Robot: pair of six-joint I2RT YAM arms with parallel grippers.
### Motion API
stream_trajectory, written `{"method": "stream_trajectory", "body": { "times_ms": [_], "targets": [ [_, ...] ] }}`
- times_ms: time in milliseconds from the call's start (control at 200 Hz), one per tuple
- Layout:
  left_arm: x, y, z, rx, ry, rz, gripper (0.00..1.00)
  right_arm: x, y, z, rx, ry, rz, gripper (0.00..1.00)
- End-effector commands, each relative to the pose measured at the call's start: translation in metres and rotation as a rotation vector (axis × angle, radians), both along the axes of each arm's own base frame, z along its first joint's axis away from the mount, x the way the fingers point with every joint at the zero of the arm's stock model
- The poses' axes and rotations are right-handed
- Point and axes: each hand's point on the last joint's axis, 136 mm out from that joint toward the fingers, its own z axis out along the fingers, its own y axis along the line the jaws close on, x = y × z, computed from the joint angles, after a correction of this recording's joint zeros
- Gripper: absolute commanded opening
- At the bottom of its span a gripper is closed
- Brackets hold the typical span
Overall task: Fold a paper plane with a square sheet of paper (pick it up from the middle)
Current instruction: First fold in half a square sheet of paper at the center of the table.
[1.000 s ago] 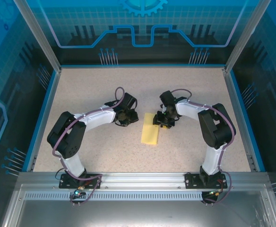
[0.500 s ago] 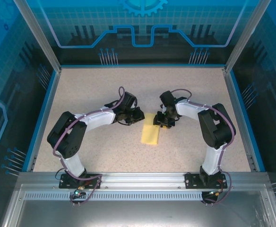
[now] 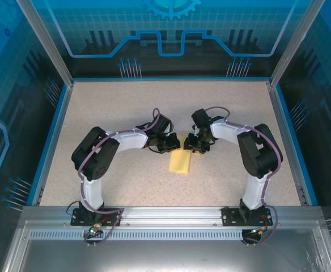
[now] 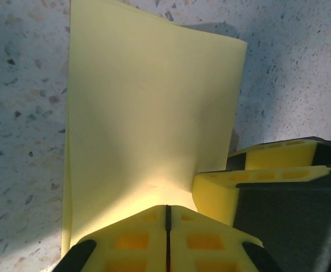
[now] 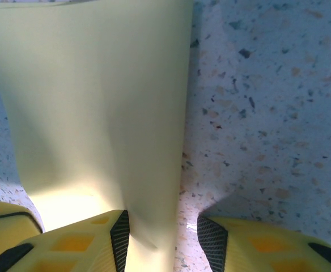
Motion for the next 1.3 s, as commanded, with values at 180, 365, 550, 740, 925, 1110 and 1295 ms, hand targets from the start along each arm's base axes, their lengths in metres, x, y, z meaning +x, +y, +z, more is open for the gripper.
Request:
{"method": "stream_trajectory", "body": {
  "times_ms": [180, 365, 550, 740, 925, 1110, 1295],
  "targets": [
    [-0.004, -0.001, -0.014, 0.052, 0.043, -0.025, 0.06, -0.036, -0.044, -0.062, -0.227, 0.138, -0.02, 0.45],
    [-0.002, 0.002, -0.016, 0.083, 0.03, -0.028, 0.06, -0.037, -0.046, -0.062, -0.233, 0.14, -0.02, 0.45],
    [-0.003, 0.004, -0.023, 0.098, 0.036, -0.028, 0.05, -0.038, -0.047, -0.063, -0.239, 0.143, -0.021, 0.45],
    [-0.002, 0.005, -0.027, 0.113, 0.038, -0.022, 0.05, -0.041, -0.049, -0.065, -0.245, 0.152, -0.022, 0.45],
    [-0.002, 0.008, -0.029, 0.123, 0.038, -0.013, 0.04, -0.042, -0.049, -0.066, -0.247, 0.157, -0.02, 0.45],
    [-0.001, 0.008, -0.028, 0.127, 0.032, -0.01, 0.04, -0.044, -0.049, -0.069, -0.255, 0.165, -0.018, 0.46],
    [0.0, 0.009, -0.029, 0.131, 0.03, -0.008, 0.04, -0.046, -0.049, -0.071, -0.26, 0.172, -0.011, 0.47]
  ]
}}
